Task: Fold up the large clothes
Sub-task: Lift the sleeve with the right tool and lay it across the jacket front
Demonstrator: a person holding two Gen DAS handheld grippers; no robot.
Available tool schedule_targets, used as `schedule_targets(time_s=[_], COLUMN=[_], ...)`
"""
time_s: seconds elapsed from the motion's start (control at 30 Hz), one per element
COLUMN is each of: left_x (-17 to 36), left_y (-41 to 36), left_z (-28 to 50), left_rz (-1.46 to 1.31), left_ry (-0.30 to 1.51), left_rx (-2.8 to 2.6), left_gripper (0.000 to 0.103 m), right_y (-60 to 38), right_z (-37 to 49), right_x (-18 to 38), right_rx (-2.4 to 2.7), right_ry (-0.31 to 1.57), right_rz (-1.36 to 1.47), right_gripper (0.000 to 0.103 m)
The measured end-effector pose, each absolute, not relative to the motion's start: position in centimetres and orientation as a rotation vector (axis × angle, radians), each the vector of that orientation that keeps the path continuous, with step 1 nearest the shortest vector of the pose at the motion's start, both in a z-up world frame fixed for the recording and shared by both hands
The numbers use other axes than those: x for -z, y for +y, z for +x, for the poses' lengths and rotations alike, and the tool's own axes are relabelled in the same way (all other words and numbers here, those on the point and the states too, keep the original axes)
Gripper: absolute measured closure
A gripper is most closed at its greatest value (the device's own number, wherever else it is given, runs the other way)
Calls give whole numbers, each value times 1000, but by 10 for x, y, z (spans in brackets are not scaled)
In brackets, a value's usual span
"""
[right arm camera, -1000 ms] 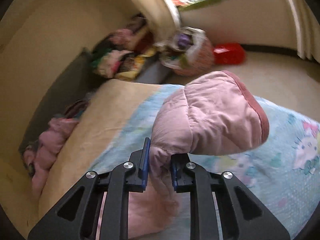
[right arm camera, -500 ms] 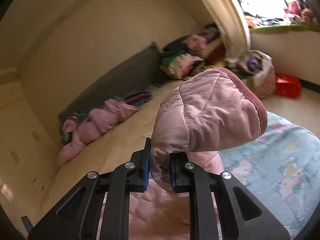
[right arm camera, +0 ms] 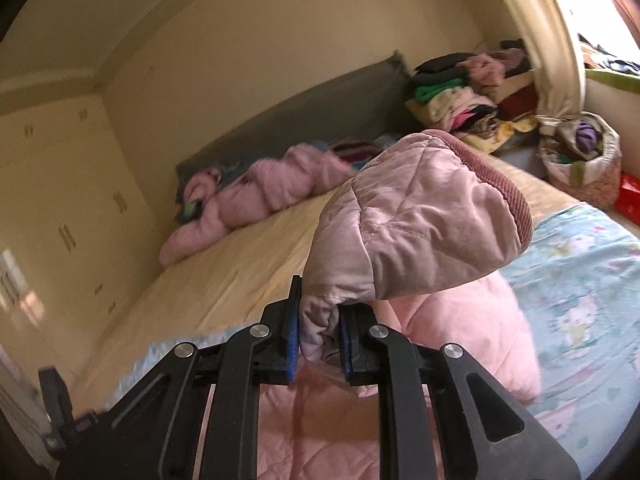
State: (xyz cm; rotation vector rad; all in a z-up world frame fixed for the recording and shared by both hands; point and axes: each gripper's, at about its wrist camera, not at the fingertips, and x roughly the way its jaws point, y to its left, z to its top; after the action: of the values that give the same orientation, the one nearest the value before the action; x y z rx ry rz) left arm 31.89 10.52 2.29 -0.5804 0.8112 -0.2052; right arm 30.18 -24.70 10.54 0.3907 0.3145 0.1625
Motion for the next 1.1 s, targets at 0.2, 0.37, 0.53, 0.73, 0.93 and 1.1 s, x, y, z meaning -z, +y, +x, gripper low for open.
schedule_targets(time_s=[0.2, 0.37, 0.53, 0.73, 0.93, 1.1], left_x=[0, 17, 22, 29, 33, 29], left_y=[117, 109, 107, 110, 114, 123], left_z=[327, 333, 334, 337, 338, 336], left_rz=[-625, -622, -614, -637, -721, -781], left_ry=[850, 895, 912, 930, 940, 905], left_rx=[198, 219, 214, 212, 266, 291], left_gripper=[9, 9, 9, 9, 9, 9], right_y=[-182, -129, -98, -114, -132, -102], right_z=[327, 339, 349, 343, 333, 324], right_x=[-59, -11, 19, 25, 14, 2], right_rx=[-224, -268, -296, -271, -278, -331], right_ry=[425, 543, 644, 707, 627, 581], right_rz=[336, 307, 279, 399, 478, 300], right_gripper=[88, 88, 83, 39, 75, 77])
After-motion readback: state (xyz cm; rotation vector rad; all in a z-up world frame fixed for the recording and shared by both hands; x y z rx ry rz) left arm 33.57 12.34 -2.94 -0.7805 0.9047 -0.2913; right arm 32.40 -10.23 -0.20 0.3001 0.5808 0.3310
